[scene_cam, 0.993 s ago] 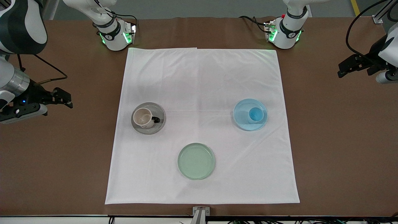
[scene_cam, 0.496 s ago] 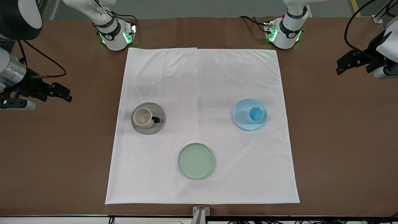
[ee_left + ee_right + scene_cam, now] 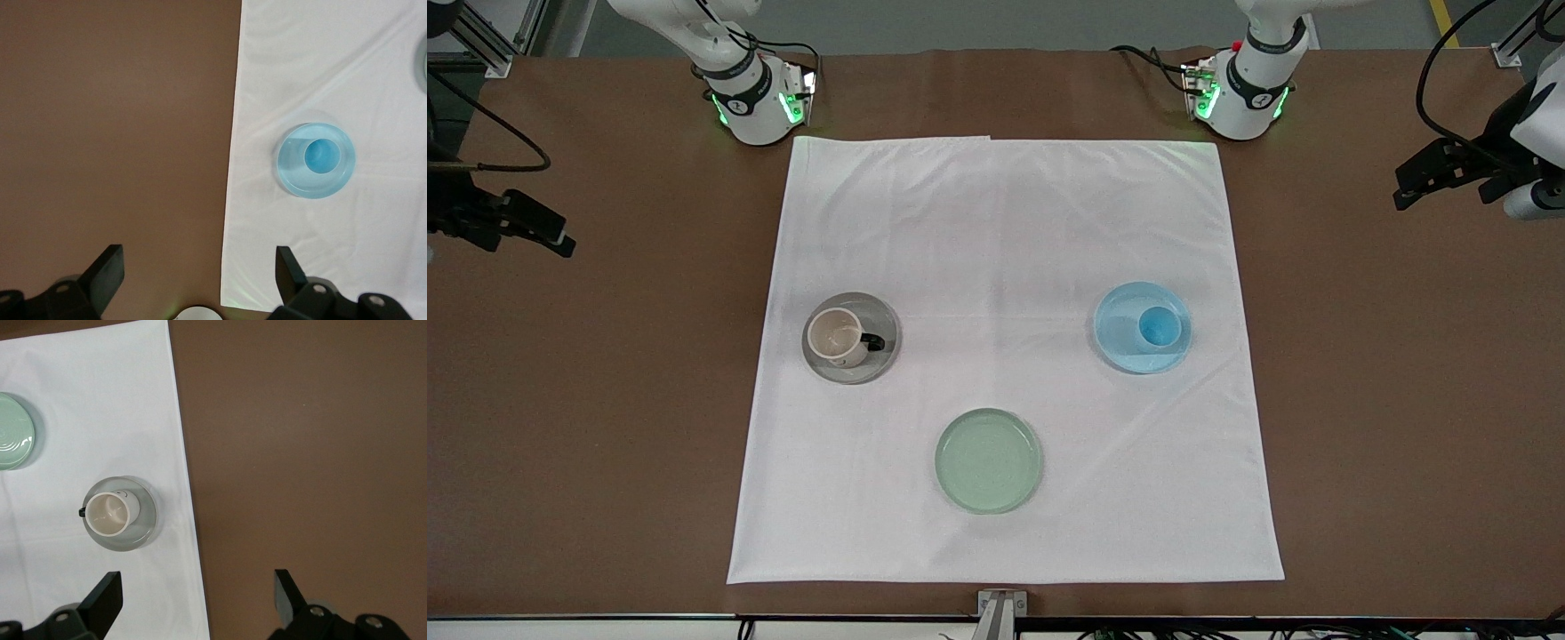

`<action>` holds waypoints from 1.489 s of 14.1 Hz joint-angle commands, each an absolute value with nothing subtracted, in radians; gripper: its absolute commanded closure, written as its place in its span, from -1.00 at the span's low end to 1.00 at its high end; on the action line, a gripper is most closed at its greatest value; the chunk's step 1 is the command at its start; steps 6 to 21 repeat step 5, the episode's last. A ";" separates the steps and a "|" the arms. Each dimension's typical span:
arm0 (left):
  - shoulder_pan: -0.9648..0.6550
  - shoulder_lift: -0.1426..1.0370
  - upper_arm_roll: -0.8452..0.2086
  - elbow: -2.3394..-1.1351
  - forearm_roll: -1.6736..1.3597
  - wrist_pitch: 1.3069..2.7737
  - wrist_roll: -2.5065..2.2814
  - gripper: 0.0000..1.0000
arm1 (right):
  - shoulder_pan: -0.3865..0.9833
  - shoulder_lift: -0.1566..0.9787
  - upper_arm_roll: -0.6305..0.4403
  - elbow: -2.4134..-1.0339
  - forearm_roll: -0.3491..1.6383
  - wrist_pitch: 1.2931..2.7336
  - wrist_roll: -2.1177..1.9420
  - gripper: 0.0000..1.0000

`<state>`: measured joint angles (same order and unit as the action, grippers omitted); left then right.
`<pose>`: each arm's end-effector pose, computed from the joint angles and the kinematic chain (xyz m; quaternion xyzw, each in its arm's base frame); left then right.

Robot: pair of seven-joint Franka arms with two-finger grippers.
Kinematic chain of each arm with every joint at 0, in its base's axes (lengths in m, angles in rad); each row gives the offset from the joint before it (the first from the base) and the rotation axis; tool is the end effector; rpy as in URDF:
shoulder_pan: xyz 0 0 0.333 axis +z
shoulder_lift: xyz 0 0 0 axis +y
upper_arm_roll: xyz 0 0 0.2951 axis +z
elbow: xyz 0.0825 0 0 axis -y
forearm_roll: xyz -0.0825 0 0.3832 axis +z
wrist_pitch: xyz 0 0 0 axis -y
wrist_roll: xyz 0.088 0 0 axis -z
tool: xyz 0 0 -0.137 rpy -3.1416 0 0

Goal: Place blue cup in blue plate and white mug in gray plate

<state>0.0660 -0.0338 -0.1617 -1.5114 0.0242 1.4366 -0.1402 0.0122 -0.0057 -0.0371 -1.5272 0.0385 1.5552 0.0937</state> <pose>0.5266 -0.0484 0.6079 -0.9994 -0.0237 0.0188 0.0171 0.5520 -0.0085 0.5960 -0.9980 0.0586 -0.0162 0.0199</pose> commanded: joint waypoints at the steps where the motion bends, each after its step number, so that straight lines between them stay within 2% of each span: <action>1: 0.075 -0.054 -0.161 -1.517 0.005 1.434 -0.127 -1.00 | -0.006 -0.002 -0.025 -1.500 0.038 1.537 0.110 -1.00; 21: 0.074 -0.052 -0.161 -1.517 0.005 1.433 -0.126 -1.00 | -0.008 -0.002 -0.025 -1.500 0.038 1.537 0.101 -1.00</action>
